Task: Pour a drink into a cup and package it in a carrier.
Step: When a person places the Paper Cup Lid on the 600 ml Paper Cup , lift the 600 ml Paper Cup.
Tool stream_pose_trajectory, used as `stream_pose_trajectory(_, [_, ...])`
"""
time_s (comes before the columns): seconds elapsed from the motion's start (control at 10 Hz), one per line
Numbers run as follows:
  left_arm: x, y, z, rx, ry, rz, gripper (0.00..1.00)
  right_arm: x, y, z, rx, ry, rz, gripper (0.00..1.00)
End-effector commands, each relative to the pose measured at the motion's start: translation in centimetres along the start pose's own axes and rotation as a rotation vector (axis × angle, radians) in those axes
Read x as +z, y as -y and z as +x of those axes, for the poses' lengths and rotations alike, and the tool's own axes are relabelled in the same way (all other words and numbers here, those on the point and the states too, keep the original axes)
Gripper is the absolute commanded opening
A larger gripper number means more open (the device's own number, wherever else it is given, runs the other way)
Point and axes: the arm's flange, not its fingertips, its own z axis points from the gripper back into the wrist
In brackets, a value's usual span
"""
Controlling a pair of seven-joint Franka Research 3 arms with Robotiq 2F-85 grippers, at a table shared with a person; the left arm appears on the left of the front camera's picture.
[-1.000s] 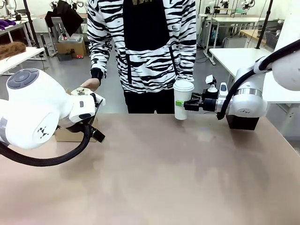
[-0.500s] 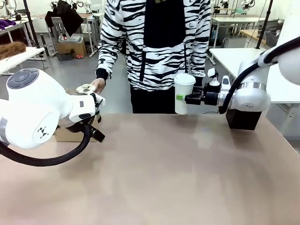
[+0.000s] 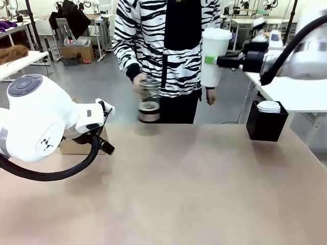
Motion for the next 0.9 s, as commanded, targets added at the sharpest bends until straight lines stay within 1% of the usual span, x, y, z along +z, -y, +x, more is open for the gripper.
stream_pose_trajectory(0.0, [0.0, -0.1, 0.0, 0.003, 0.001, -0.002, 1.0, 1.6, -2.8, 2.9, -0.003, -0.018, -0.007, 0.86])
stream_pose_trajectory(0.2, [0.0, -0.1, 0.0, 0.003, 0.001, -0.002, 1.0, 2.9, -5.5, 6.2, 0.014, -0.03, -0.003, 0.86])
stream_pose_trajectory(0.3, [0.0, -0.1, 0.0, 0.003, 0.001, -0.002, 1.0, 3.0, -6.3, 7.0, 0.022, -0.026, -0.014, 0.86])
stream_pose_trajectory(0.4, [0.0, -0.1, 0.0, 0.003, 0.001, -0.002, 1.0, 2.9, -6.5, 7.2, 0.009, -0.018, 0.001, 0.86])
stream_pose_trajectory(0.5, [0.0, -0.1, 0.0, 0.003, 0.001, -0.002, 1.0, 2.9, -5.3, 6.9, 0.046, -0.005, 0.002, 0.86])
stream_pose_trajectory(0.8, [0.0, -0.1, 0.0, 0.003, 0.001, -0.002, 1.0, 2.9, -5.3, 6.9, 0.046, -0.005, 0.002, 0.86])
